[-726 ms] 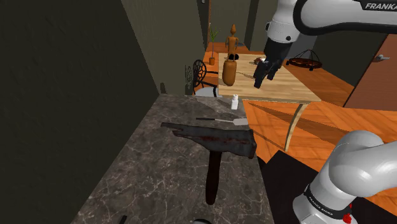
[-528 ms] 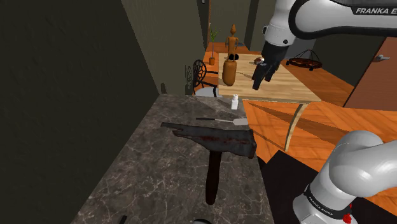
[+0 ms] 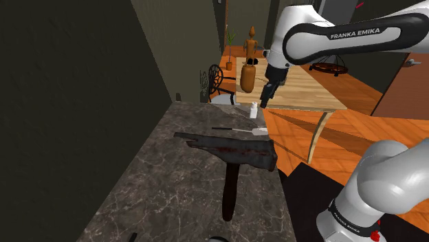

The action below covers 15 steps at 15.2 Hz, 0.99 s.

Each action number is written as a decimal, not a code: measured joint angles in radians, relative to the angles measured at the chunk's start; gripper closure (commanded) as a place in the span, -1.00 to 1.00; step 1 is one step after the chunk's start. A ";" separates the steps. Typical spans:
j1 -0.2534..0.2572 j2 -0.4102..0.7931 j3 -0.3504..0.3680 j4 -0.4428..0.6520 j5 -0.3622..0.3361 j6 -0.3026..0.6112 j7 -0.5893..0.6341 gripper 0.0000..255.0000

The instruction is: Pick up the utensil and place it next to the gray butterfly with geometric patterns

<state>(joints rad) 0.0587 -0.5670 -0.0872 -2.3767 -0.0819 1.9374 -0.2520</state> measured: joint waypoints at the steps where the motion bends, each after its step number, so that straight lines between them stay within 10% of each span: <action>1: 0.007 0.036 -0.015 -0.008 0.001 0.040 -0.034 -1.00; 15: 0.095 0.539 -0.135 0.143 0.132 0.319 -0.537 -1.00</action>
<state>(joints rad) 0.1533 -0.0278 -0.2218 -2.2338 0.0501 2.2566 -0.7894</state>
